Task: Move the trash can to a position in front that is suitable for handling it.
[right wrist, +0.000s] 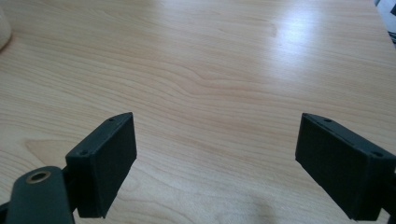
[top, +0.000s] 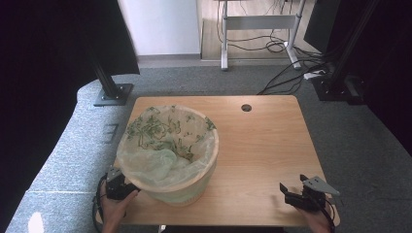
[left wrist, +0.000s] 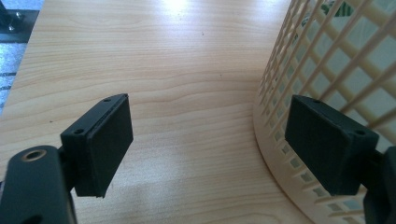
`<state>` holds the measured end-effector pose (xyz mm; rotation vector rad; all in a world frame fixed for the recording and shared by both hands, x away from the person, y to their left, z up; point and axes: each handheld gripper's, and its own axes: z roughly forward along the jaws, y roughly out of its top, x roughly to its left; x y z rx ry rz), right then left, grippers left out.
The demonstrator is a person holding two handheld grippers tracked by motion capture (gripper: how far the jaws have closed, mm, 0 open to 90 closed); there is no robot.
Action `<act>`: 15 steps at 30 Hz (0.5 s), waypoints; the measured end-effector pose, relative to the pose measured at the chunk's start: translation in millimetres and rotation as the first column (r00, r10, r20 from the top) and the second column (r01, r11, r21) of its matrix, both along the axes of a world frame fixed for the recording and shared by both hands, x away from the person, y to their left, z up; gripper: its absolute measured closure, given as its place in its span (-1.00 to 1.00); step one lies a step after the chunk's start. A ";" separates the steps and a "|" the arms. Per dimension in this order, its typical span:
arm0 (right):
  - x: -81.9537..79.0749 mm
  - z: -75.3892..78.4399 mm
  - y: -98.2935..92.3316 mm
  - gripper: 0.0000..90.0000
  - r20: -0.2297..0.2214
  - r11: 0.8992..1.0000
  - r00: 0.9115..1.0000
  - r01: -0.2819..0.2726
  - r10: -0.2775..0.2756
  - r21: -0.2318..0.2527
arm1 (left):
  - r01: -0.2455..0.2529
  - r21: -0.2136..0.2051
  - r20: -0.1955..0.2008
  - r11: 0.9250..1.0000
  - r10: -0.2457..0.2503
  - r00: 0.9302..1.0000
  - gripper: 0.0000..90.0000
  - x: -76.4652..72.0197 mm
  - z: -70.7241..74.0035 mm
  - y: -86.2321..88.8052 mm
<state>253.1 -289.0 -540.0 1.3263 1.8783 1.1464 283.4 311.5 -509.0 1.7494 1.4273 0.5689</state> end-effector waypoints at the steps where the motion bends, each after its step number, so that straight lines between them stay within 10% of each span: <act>1: 0.0 0.0 0.0 -0.72 0.000 1.000 1.000 0.000 0.000 0.000 | 0.000 0.000 0.000 1.000 0.000 1.000 -0.67 0.0 0.0 0.0; 15: -4.4 -3.9 -6.6 -0.70 -0.015 0.999 0.999 0.038 -0.038 -0.024 | -0.154 -0.005 0.060 0.988 0.154 0.986 -0.66 -13.1 17.5 -11.6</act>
